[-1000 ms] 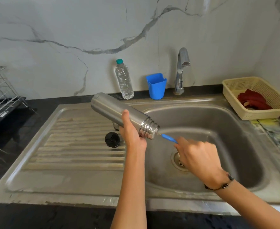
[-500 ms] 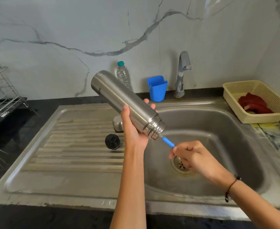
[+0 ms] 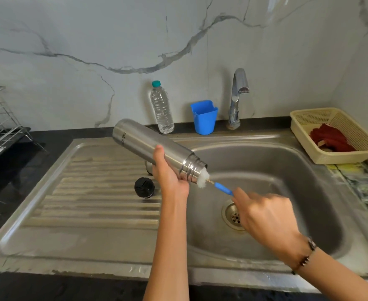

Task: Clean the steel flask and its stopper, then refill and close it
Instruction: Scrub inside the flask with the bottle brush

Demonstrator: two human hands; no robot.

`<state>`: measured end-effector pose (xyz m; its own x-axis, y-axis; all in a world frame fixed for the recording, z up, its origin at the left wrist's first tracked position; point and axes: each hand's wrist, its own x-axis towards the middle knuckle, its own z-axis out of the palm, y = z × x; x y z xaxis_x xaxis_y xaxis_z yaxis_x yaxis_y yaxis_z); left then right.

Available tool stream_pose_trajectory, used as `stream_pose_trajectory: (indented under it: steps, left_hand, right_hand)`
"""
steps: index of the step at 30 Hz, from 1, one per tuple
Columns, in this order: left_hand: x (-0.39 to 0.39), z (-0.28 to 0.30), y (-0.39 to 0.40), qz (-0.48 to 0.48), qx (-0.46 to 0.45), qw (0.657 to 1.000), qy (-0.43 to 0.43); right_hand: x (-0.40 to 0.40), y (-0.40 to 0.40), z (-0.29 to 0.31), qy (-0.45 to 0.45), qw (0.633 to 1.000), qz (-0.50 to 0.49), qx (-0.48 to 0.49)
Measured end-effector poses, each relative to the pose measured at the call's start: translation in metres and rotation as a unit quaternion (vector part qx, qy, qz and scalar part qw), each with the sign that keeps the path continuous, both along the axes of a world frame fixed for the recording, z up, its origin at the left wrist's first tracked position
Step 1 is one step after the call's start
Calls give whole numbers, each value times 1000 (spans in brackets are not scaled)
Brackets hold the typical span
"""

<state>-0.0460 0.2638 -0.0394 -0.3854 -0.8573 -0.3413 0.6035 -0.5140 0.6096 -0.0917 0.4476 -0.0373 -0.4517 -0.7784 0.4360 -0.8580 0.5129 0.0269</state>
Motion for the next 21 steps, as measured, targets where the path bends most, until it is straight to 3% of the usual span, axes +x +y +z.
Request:
stream_pose_trajectory:
  steps: [6, 10, 14, 17, 19, 21]
  left_hand:
    - [2, 2, 0, 2, -20, 1000, -6]
    - [0, 2, 7, 5, -23, 999, -33]
    - [5, 2, -3, 0, -11, 1000, 4]
    - [3, 2, 4, -3, -14, 1000, -16]
    - [3, 1, 3, -7, -14, 1000, -8]
    - [7, 0, -5, -1, 4, 1000, 12]
  right_hand:
    - [3, -5, -3, -8, 1000, 17, 4]
    - [7, -11, 3, -66, 998, 11, 14]
    - [6, -3, 2, -80, 996, 35, 8]
    - [9, -11, 10, -109, 993, -3, 45]
    - [3, -16, 10, -260, 965, 9, 36]
    - [-6, -11, 10, -434, 899, 54, 7]
